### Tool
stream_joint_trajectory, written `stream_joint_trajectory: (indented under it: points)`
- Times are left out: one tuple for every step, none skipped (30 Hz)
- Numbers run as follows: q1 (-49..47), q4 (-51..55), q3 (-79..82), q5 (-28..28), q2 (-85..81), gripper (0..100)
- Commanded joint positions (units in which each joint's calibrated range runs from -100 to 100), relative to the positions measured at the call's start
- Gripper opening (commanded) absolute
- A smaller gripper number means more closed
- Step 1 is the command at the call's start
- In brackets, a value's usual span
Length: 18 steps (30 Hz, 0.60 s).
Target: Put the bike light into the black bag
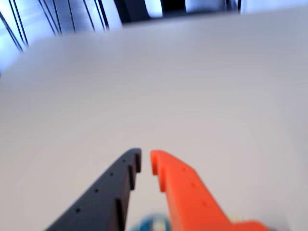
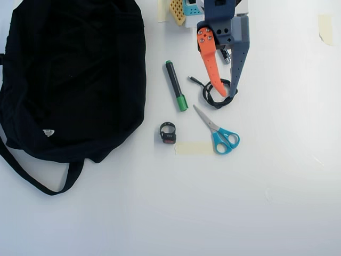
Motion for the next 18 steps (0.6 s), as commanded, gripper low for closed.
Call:
stream_joint_trajectory:
  points:
    - [0.19, -4.79, -10.67, 0.33, 6.94, 3]
    - [0.19, -5.57, -12.74, 0.33, 8.85, 3]
    - [0.26, -6.26, -14.71, 0.33, 10.84, 3]
    - [0.26, -7.03, -16.33, 0.33, 12.75, 3]
    - [0.33, -7.98, -17.86, 0.33, 14.41, 3]
    - [0.33, -9.27, -19.2, 0.33, 15.91, 3]
    - [0.33, -10.56, -20.19, 0.38, 17.32, 3]
    - [0.41, -11.86, -20.91, 0.38, 18.48, 3]
    - [0.48, -13.06, -21.36, 0.38, 19.64, 3]
    - [0.86, -14.35, -21.54, 0.38, 20.72, 3]
    - [1.23, -15.73, -21.54, 0.38, 21.63, 3]
    - [1.46, -17.2, -21.54, 0.38, 22.63, 3]
    - [1.76, -18.75, -21.54, 0.38, 23.54, 3]
    - [2.2, -20.3, -21.54, 0.44, 24.45, 3]
    - [2.58, -21.42, -21.09, 1.12, 25.28, 3]
    - [2.88, -22.02, -20.55, 2.22, 25.78, 3]
    - [3.03, -22.36, -20.55, 3.48, 26.03, 3]
    - [3.1, -22.45, -20.55, 4.48, 26.03, 3]
